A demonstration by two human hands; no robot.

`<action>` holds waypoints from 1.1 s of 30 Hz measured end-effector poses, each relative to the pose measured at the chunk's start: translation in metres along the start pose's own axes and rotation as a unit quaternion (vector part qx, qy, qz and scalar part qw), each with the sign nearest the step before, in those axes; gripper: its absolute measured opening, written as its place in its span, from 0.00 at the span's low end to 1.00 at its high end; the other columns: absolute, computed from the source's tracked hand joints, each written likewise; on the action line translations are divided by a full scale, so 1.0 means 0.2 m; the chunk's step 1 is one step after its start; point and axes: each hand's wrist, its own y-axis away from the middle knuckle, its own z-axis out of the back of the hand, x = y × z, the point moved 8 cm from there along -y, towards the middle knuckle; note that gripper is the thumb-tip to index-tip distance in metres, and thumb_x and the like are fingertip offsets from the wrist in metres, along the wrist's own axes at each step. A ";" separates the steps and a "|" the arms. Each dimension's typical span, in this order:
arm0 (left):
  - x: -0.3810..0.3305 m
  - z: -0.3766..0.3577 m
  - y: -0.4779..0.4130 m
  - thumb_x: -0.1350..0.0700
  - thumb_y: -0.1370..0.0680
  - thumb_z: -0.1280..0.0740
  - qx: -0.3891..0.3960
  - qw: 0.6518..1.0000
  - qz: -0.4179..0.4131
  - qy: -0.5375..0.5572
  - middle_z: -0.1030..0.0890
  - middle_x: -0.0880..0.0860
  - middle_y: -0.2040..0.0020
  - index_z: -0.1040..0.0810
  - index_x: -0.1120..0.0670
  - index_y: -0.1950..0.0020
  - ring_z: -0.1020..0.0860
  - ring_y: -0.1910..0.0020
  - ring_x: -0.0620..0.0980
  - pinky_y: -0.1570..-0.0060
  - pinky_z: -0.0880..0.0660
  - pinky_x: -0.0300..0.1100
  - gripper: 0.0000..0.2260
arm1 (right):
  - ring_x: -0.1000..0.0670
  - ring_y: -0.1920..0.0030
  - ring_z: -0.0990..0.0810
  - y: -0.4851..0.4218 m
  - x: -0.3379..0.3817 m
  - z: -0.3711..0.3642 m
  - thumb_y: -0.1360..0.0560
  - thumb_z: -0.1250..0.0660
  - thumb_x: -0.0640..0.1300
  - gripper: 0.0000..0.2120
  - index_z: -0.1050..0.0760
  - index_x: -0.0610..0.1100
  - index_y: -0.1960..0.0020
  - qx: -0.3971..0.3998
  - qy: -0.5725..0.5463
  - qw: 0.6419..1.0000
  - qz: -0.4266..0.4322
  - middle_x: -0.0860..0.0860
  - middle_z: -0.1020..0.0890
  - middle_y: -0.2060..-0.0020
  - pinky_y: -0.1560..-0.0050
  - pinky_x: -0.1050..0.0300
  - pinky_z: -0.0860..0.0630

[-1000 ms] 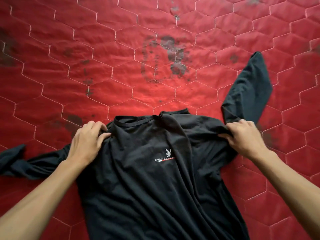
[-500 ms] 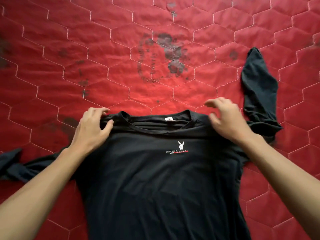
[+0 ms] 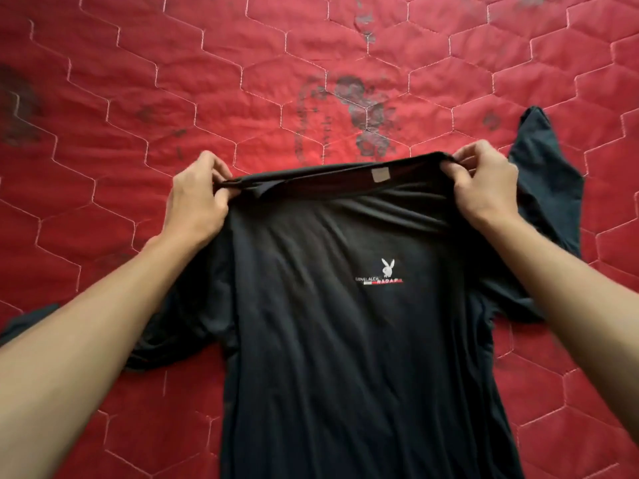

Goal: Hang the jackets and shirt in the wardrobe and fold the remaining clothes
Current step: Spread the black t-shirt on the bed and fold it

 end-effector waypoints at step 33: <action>1.63 1.01 0.97 0.54 0.36 0.19 0.127 0.910 0.118 -0.377 0.22 0.53 0.67 0.22 0.52 0.66 0.22 0.57 0.60 0.51 0.31 0.54 0.12 | 0.40 0.28 0.33 1.50 0.55 -0.96 0.32 0.25 0.44 0.40 0.37 0.47 0.24 0.306 0.324 0.865 0.230 0.43 0.38 0.23 0.42 0.43 0.24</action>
